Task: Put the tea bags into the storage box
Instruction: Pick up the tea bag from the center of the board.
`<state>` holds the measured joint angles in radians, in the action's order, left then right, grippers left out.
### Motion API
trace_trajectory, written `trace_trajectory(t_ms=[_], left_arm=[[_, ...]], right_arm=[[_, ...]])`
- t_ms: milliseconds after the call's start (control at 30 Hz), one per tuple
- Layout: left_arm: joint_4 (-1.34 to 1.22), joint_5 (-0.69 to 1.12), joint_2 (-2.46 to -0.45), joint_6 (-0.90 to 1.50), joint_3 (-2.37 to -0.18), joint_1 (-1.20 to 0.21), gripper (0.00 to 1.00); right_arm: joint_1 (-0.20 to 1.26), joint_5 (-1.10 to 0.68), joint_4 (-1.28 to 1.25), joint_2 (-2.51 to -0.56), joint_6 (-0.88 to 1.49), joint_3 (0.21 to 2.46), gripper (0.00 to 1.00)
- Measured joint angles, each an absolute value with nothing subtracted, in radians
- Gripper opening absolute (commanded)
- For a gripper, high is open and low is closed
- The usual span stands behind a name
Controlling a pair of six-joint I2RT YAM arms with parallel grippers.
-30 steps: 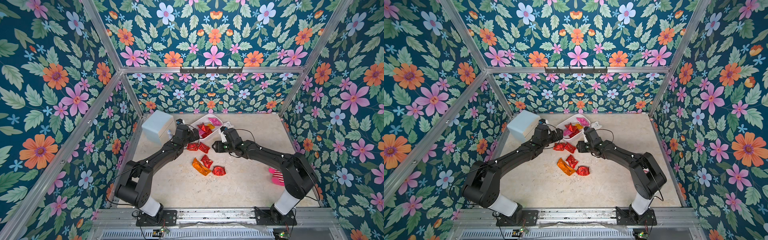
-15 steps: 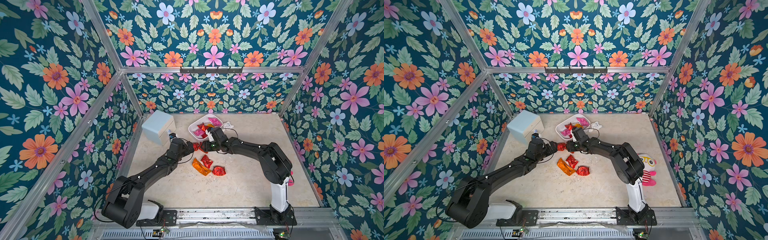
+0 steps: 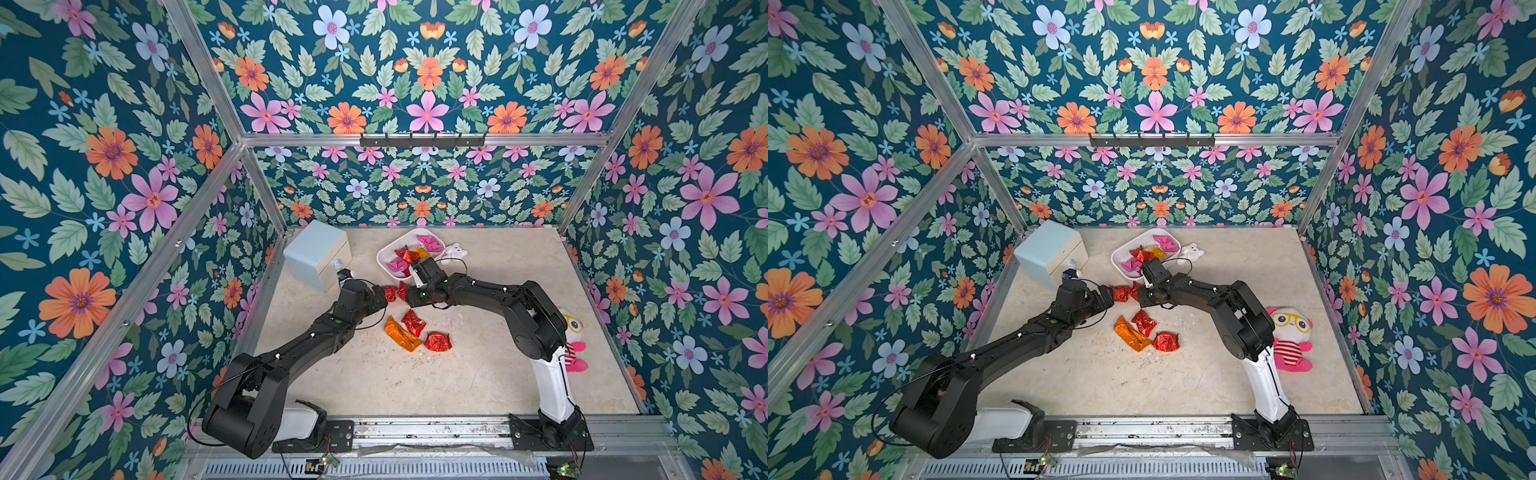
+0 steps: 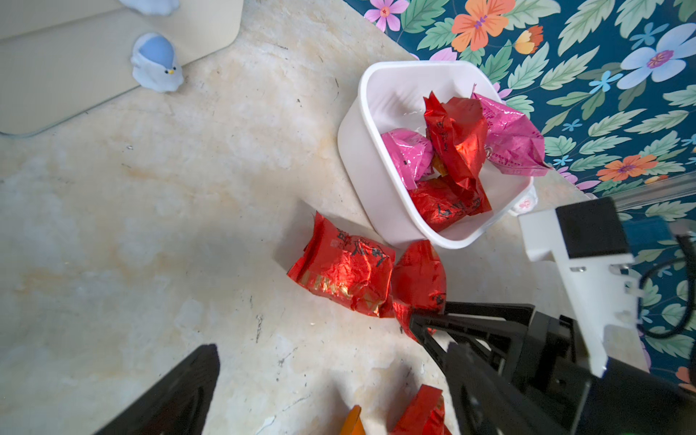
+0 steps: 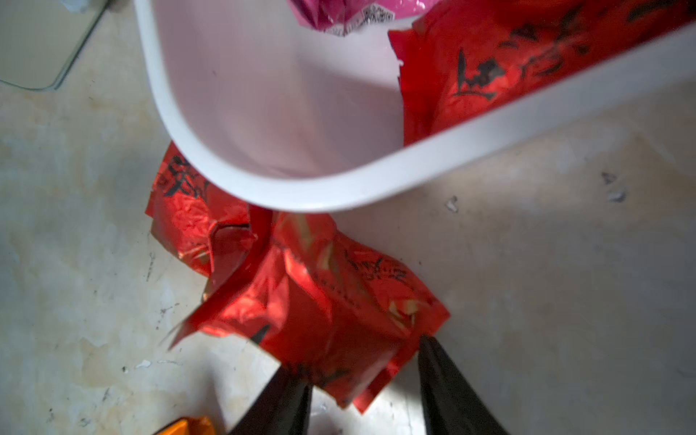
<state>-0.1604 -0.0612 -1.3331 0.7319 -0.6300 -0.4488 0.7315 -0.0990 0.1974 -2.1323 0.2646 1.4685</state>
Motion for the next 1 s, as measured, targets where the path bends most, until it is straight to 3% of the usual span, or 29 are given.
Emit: trace_trajectory(t_ms=[300, 733, 1000], left_arm=[[-0.161, -0.079, -1.31, 0.734, -0.616, -0.447, 0.99], [-0.169, -0.08, -1.313, 0.756, -0.594, -0.447, 0.99], [-0.187, -0.078, -1.338, 0.76, -0.594, -0.447, 0.99]], right_arm=[[0.734, -0.096, 0.205, -2.09, 0.261, 1.44, 0.03], [0.734, -0.076, 0.278, -1.849, 0.26, 1.254, 0.0], [0.723, -0.017, 0.326, -1.818, 0.227, 1.402, 0.0]])
